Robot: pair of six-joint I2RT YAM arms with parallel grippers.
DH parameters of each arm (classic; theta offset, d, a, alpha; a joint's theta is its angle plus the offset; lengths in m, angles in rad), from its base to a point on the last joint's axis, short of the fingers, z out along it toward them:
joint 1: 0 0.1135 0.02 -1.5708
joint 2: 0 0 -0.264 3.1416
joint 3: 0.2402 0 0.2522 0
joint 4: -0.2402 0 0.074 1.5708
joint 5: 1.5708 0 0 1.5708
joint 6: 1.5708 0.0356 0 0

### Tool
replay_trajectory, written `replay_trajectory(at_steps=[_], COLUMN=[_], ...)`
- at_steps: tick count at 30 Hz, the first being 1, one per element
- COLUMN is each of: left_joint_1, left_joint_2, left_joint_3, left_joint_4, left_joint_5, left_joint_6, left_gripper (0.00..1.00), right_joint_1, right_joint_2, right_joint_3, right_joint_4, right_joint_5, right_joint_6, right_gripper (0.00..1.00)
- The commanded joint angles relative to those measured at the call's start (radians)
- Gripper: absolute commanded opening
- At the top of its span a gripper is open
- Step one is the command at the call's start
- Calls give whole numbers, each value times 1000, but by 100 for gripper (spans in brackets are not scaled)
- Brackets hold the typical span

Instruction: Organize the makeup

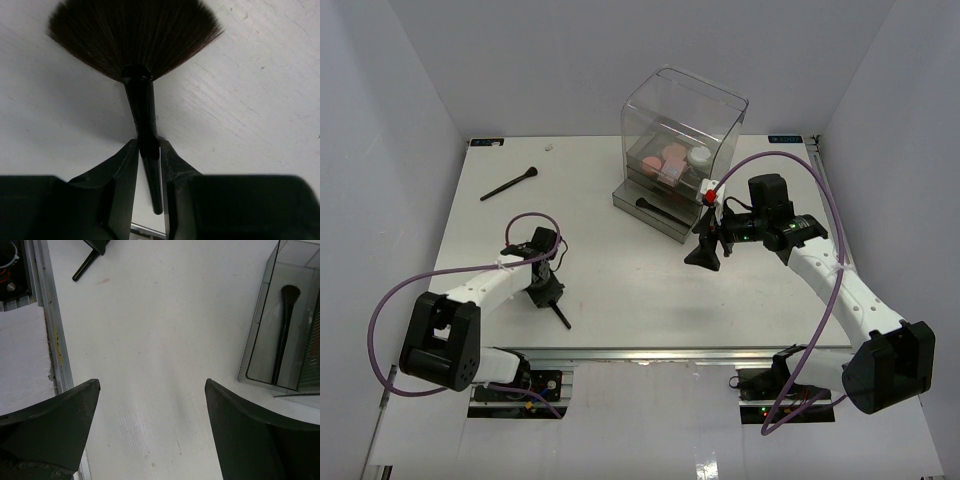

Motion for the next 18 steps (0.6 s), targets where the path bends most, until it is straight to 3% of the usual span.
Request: replay_trajectory(at_steps=[1, 8, 15, 18], left_joint_1=[2, 1, -87, -148], left_joint_2=[-20, -67, -26, 74], left_joint_3=[-5, 50, 247, 410], left_joint_4=[36, 95, 303, 372], left_joint_5=[-21, 39, 264, 264], left_joint_6=[-15, -6, -2, -45], left_gripper=[30, 5, 0, 0], right_joint_1=[-6, -18, -45, -54], right_joint_2=[-5, -16, -34, -32], right_joint_3=[0, 1, -2, -4], right_joint_4=[25, 25, 26, 26], right_joint_5=[-18, -20, -8, -8], right_joint_6=[-3, -5, -6, -7], right_gripper=[92, 93, 93, 93])
